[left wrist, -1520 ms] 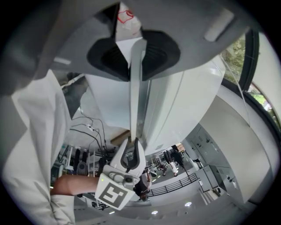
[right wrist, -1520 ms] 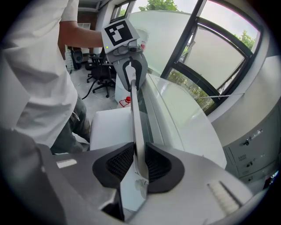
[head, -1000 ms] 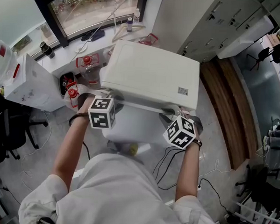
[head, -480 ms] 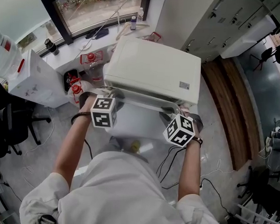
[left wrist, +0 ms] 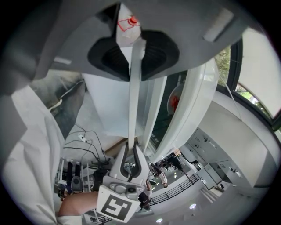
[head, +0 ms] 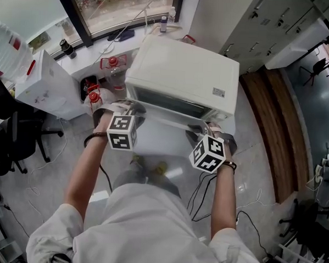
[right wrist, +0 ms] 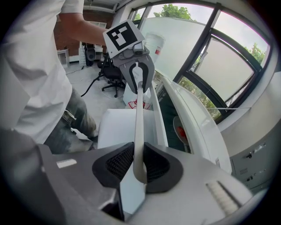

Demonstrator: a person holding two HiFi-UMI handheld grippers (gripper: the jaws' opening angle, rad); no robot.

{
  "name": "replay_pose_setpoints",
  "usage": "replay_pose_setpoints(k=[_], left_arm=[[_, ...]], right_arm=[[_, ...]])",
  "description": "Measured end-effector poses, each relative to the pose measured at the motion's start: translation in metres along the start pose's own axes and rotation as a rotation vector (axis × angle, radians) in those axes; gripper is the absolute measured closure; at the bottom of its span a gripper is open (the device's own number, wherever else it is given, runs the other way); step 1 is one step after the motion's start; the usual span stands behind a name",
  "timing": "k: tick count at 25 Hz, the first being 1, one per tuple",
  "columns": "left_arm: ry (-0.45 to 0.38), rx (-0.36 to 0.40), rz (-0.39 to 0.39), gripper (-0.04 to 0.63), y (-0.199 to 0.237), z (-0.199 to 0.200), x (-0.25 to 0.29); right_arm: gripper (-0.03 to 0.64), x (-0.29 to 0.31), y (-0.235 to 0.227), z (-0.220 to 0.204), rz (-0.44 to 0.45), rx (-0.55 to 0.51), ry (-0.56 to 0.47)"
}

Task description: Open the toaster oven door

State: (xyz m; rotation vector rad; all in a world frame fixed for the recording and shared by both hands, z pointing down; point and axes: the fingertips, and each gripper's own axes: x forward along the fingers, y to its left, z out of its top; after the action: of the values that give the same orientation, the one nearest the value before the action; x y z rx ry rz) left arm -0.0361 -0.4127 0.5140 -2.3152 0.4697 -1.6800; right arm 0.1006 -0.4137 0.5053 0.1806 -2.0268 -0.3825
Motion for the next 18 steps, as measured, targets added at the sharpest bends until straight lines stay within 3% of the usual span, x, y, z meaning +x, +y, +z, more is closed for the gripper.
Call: replay_pose_setpoints(k=[5, 18], left_arm=[[-0.011, -0.004, 0.053, 0.509, -0.002, -0.002, 0.000], [-0.078, 0.019, 0.090, 0.512, -0.026, -0.007, 0.000]], right_arm=[[0.545, 0.000, 0.007, 0.000, -0.046, -0.020, -0.011], [0.545, 0.009, 0.029, 0.001, -0.111, -0.010, 0.032]])
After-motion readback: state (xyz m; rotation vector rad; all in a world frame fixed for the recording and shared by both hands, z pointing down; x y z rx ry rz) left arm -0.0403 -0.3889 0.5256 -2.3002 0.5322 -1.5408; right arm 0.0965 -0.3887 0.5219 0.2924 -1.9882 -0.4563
